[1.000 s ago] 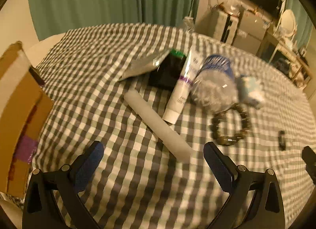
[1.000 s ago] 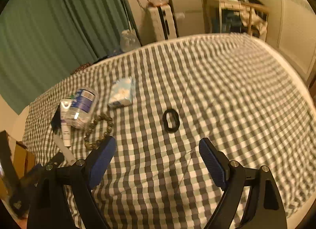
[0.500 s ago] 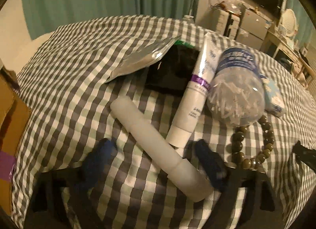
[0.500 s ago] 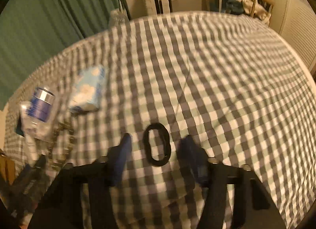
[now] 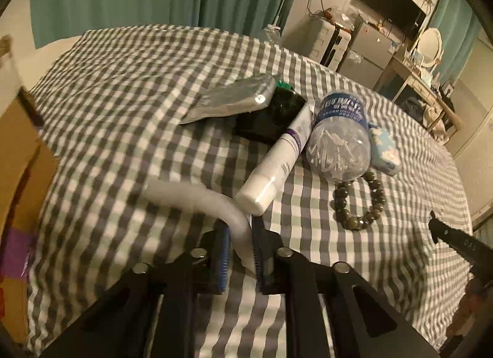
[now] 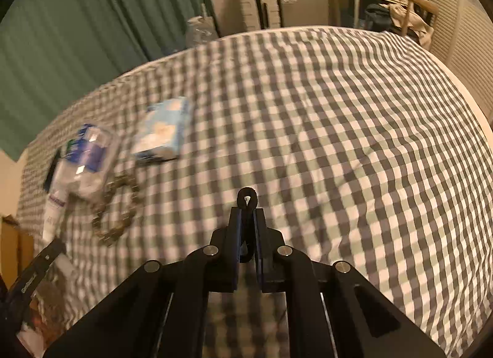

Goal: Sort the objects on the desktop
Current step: 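Grasp the white plastic tube with the left tool while the right tool grasps the black hair tie, then carry the white tube and hair tie into the cardboard box and release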

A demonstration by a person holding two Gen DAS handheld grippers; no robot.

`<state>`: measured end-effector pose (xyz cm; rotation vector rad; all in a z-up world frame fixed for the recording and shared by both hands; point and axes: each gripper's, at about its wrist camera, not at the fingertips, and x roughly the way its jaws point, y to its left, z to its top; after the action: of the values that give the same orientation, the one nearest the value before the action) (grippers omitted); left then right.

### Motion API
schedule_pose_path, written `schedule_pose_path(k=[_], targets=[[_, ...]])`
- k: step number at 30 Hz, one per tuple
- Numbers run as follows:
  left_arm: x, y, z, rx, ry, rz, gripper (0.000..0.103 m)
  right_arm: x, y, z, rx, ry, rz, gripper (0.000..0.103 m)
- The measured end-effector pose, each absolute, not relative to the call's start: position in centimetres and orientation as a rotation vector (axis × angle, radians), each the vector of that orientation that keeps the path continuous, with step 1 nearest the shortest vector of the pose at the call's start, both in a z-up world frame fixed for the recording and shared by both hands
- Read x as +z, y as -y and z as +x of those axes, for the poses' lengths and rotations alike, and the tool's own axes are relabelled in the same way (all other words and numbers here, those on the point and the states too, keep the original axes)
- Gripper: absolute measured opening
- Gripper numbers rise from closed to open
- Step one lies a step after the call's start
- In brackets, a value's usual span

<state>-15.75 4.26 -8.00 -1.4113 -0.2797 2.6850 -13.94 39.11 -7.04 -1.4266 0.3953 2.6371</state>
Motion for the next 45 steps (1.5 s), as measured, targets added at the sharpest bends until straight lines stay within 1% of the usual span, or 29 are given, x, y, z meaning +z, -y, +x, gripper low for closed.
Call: schedule_pose_path(k=[2,4,9,12,16,21,26,28,33,36,45], targets=[[-7.1,-3.6,-15.0,2.679,0.309,-1.390,0.011,-6.3,-38.2,-13.0,2.662,-0.377,-1.419,0.007],[-6.3,-3.4,-14.4,2.680,0.296,-1.367,0.010,-5.7,-37.6,-12.2,2.683,-0.377,-1.412,0.007],[-4.3,-2.9,-12.6,2.696,0.278,-1.291,0.009,-3.9,-35.9,-10.8,2.733,-0.343,-1.387,0.007],[-2.7,-2.2,-11.6,2.715,0.281,-1.244,0.009,-2.4,-35.1,-9.5,2.775,-0.361,-1.360,0.007],[-0.7,-1.4,-10.5,2.726,0.325,-1.197,0.009,-0.5,-33.9,-8.3,2.826,-0.359,-1.329,0.007],[2.0,-1.1,-9.5,2.725,0.309,-1.129,0.009,1.9,-32.1,-6.3,2.909,-0.359,-1.287,0.007],[4.8,-1.7,-8.3,2.690,0.264,-1.045,0.009,4.7,-30.6,-4.5,2.999,-0.434,-1.250,0.007],[5.9,-1.9,-7.6,2.678,0.232,-1.008,0.009,5.8,-30.2,-3.8,3.018,-0.427,-1.225,0.007],[8.5,-1.6,-6.6,2.649,0.220,-0.928,0.009,8.5,-28.6,-2.1,3.074,-0.419,-1.183,0.007],[9.9,-1.1,-6.2,2.646,0.205,-0.887,0.009,10.2,-26.8,-1.6,3.115,-0.389,-1.156,0.007],[14.0,4.6,-6.3,2.726,0.276,-0.837,0.009,13.6,-18.4,-1.4,3.278,-0.235,-1.196,0.007]])
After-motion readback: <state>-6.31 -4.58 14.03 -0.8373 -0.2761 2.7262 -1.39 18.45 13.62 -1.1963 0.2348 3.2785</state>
